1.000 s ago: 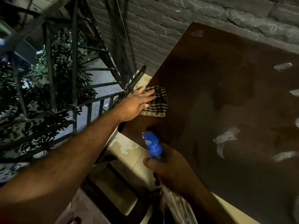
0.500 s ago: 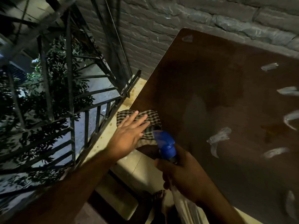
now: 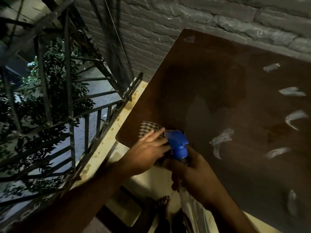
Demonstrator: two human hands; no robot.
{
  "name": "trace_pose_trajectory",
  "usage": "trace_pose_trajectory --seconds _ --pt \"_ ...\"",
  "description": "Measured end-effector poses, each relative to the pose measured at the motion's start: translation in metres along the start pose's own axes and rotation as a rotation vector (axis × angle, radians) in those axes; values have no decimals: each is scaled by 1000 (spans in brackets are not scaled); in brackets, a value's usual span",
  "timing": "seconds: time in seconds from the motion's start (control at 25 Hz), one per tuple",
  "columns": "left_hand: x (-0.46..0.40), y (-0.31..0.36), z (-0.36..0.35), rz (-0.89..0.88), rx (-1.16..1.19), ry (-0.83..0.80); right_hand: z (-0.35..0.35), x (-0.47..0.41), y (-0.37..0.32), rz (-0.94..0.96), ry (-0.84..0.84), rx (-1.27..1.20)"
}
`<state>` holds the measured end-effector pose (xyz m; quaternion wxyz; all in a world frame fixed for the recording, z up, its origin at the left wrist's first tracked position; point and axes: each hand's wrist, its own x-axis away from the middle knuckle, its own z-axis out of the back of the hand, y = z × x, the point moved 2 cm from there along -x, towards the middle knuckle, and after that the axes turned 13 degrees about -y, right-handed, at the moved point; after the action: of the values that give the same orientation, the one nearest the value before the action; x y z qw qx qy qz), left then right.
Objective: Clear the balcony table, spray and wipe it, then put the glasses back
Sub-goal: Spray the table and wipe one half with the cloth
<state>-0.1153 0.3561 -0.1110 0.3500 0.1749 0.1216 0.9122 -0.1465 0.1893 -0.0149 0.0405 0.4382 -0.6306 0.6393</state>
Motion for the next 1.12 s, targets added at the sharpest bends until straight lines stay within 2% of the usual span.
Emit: trace_pose_trajectory --seconds 0.04,0.08,0.16,0.24,0.28,0.36,0.4,0.44,0.52,0.6,0.68,0.76,0.84,0.92,1.0,1.04,1.12 --pt "6 -6 -1 -26 -2 -36 1 2 -1 13 6 -7" --pt "6 -22 2 26 5 -74 3 2 -1 27 23 -9" --pt "-13 -57 17 228 92 -11 10 0 1 47 76 1" --pt "-28 -51 26 333 101 36 14 0 0 58 114 -17" --pt "-31 -33 20 272 72 42 14 0 -3 63 115 -33" --pt "-22 10 -4 29 -32 -70 15 2 -4 69 106 -62" --pt "-13 13 -7 -20 -74 -135 16 5 -4 72 103 -76" --pt "-8 -4 -6 6 -93 -172 16 8 -4 74 104 -93" --pt "-22 -48 13 180 -2 -67 21 17 -2 55 117 -145" --pt "-38 -63 27 333 69 19 25 25 1 10 117 -195" --pt "-45 -34 14 271 72 6 28 32 3 -6 131 -202" --pt "-28 -3 -16 60 -59 -100 32 38 5 13 126 -203" --pt "-12 -27 -16 -22 -143 -126 39 44 7 42 98 -235" --pt "-26 -71 8 167 -40 -36 47 49 9 67 115 -258" --pt "-50 -81 32 371 115 -1 52 49 9 88 161 -236" --pt "-58 -67 33 364 100 10 54 46 9 102 180 -220" --pt "-57 -29 14 176 25 -58 59 43 8 133 199 -225"
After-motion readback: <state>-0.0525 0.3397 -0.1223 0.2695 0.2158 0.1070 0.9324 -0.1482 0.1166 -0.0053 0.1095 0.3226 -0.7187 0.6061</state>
